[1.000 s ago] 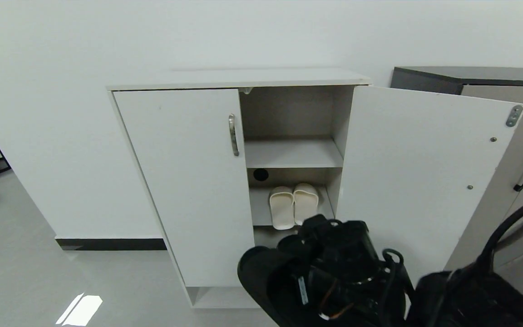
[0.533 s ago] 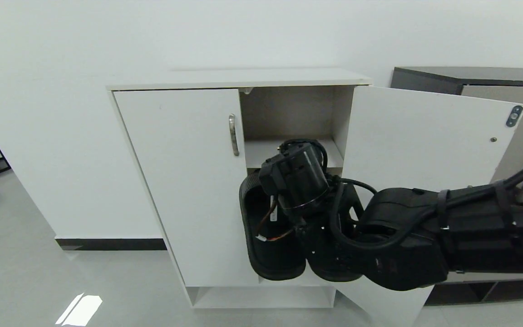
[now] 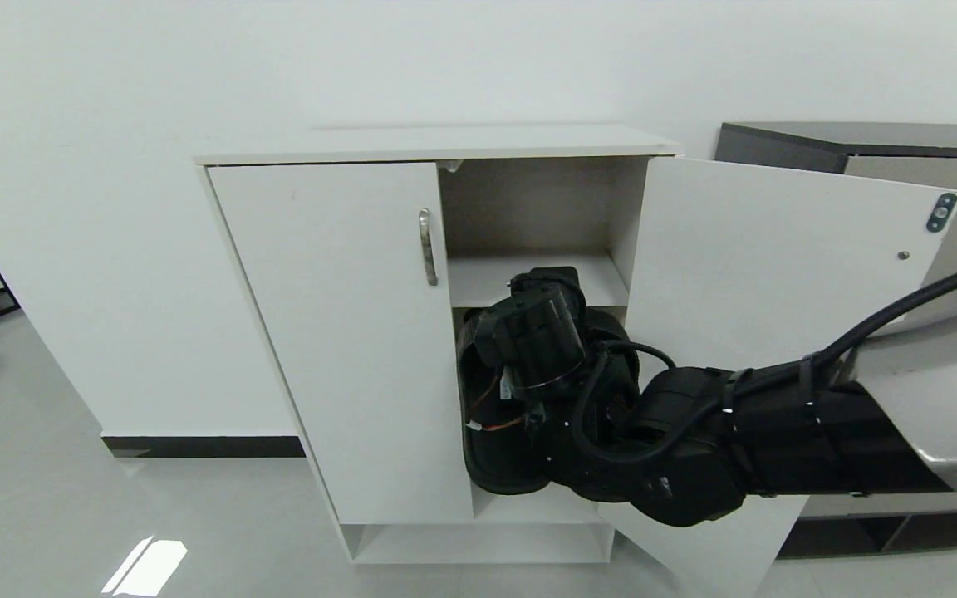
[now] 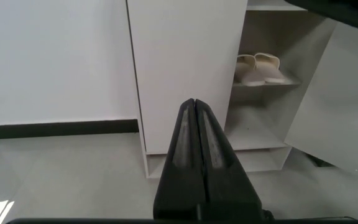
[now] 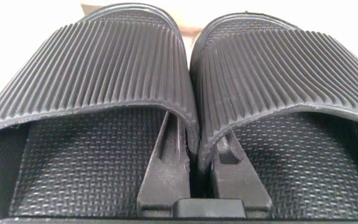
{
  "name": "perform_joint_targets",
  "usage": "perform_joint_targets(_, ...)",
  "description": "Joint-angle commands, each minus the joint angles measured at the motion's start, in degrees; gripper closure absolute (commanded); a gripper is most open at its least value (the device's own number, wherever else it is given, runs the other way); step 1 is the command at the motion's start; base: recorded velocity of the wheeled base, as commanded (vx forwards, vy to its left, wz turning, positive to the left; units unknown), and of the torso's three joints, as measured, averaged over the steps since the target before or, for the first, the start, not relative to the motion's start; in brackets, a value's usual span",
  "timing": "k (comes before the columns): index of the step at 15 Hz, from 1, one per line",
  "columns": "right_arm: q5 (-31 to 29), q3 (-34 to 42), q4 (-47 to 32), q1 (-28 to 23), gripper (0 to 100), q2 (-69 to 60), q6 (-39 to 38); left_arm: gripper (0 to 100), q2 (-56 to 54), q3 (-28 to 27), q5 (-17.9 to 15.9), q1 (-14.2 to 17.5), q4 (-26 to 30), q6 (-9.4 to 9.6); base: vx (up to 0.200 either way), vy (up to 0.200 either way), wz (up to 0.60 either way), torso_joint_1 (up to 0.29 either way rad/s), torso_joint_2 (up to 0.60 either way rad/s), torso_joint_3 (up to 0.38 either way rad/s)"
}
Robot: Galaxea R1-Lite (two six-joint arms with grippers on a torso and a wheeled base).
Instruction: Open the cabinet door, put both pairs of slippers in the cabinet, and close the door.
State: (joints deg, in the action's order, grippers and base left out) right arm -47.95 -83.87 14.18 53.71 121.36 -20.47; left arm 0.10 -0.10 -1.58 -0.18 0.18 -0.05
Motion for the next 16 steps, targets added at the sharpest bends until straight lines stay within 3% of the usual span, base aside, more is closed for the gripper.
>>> perform_joint_targets(1, 0.05, -0.06, 0.15, -0.45, 100, 0.55, -0.10, 100, 0.08, 0.10, 0.00, 0.01, -0.01, -0.04, 0.000, 0.000, 0.00, 0.000, 0.00, 0.000)
perform_joint_targets(16, 0.13, -5.34, 0.06, -1.59, 100, 2.13, 1.84, 100, -0.01, 0.10, 0.00, 0.01, -0.01, 0.05, 0.200, 0.000, 0.00, 0.001, 0.00, 0.004)
